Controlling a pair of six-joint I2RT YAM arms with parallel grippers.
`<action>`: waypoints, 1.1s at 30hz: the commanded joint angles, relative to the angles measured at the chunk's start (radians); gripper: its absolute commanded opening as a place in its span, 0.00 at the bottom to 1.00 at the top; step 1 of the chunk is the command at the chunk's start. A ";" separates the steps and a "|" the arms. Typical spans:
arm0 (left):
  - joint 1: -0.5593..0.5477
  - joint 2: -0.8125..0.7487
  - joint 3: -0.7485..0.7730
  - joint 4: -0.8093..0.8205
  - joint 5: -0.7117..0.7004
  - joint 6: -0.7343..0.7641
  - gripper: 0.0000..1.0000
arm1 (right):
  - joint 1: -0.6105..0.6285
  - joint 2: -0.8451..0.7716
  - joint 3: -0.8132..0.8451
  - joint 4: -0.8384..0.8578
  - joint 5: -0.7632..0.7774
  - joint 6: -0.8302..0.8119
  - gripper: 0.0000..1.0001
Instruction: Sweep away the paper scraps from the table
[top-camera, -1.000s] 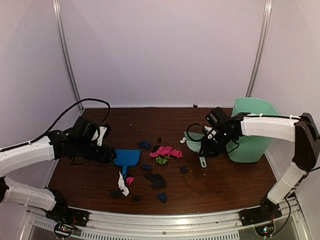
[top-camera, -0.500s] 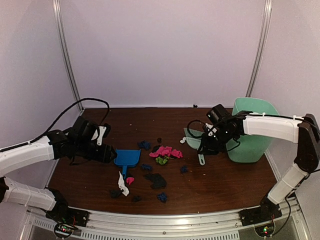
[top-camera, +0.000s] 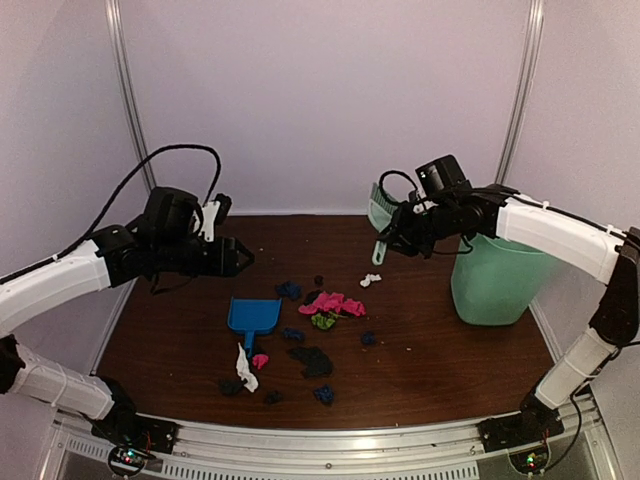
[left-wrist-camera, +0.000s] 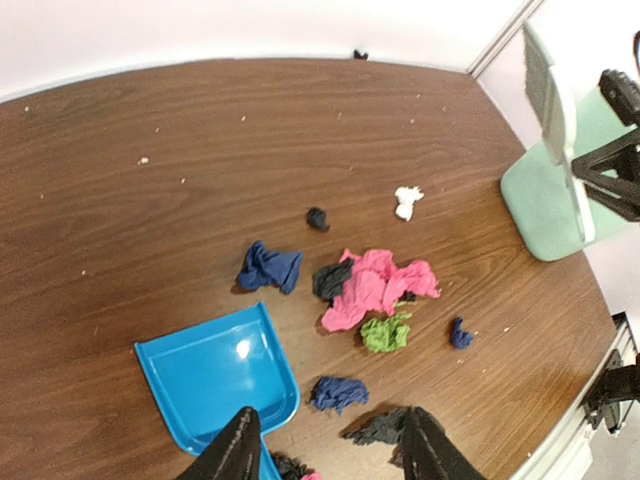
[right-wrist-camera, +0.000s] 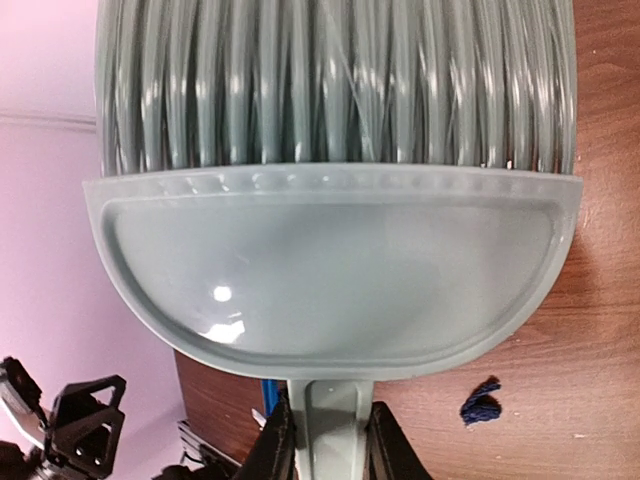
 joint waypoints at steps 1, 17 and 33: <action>-0.015 0.024 0.075 0.110 0.027 -0.042 0.65 | 0.039 -0.027 0.022 0.136 0.076 0.261 0.00; -0.063 0.128 0.258 0.238 0.046 -0.104 0.63 | 0.182 0.138 0.260 0.221 0.163 0.602 0.00; -0.176 0.258 0.339 0.302 0.018 -0.124 0.59 | 0.262 0.175 0.307 0.222 0.187 0.759 0.00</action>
